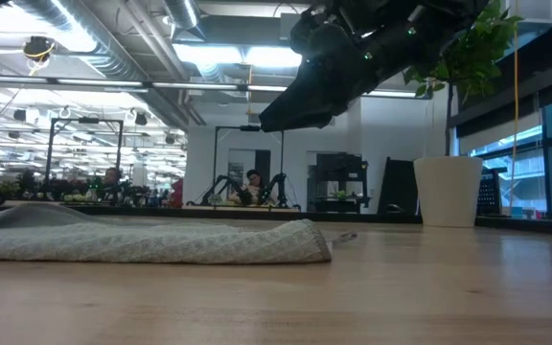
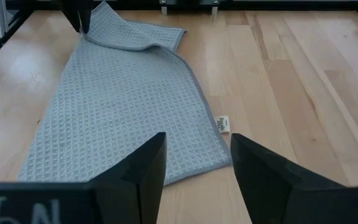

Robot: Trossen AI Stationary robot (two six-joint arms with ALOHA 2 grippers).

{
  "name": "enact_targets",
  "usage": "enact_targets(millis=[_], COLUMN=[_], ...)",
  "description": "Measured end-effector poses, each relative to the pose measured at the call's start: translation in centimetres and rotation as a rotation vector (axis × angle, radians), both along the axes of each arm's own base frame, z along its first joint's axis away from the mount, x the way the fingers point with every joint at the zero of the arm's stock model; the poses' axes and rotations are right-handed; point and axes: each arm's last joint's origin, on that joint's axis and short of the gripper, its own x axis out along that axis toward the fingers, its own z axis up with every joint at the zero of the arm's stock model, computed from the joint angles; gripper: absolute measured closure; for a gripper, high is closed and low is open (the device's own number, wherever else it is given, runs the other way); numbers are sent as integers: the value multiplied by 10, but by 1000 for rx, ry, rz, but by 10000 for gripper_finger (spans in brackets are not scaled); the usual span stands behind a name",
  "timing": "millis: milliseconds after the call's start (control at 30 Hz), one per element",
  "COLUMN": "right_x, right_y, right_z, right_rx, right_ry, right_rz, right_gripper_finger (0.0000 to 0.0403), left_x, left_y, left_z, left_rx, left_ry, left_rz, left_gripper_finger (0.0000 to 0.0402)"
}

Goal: Roll microfiber towels into tight, uniform cylinder then place into a basket
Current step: Fold the gray towel

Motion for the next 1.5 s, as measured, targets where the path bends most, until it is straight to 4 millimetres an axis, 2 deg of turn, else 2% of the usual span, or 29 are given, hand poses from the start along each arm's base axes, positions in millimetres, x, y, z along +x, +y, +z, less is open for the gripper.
enact_targets(millis=[167,367,700,867,1033,1267,1500], right_x=[0,0,6,18,41,63,75], right_y=[0,0,-8,-16,-27,-43,-51], right_z=[0,0,2,-24,-38,-69,-85], right_rx=[0,1,29,97,111,142,104], right_ry=[0,0,-67,-21,-5,165,222], right_rz=[0,-1,-31,3,3,-6,5], right_gripper_finger=[223,223,223,223,223,223,223], left_x=[-2,-1,5,6,4,1,1], left_y=[2,4,21,24,32,39,41], left_z=[0,0,-1,2,11,23,25], left_rx=[18,30,98,89,80,64,77], left_ry=[17,31,84,78,71,39,6], left_rz=[0,7,81,93,111,128,133], left_gripper_finger=[396,400,401,401,401,401,401])
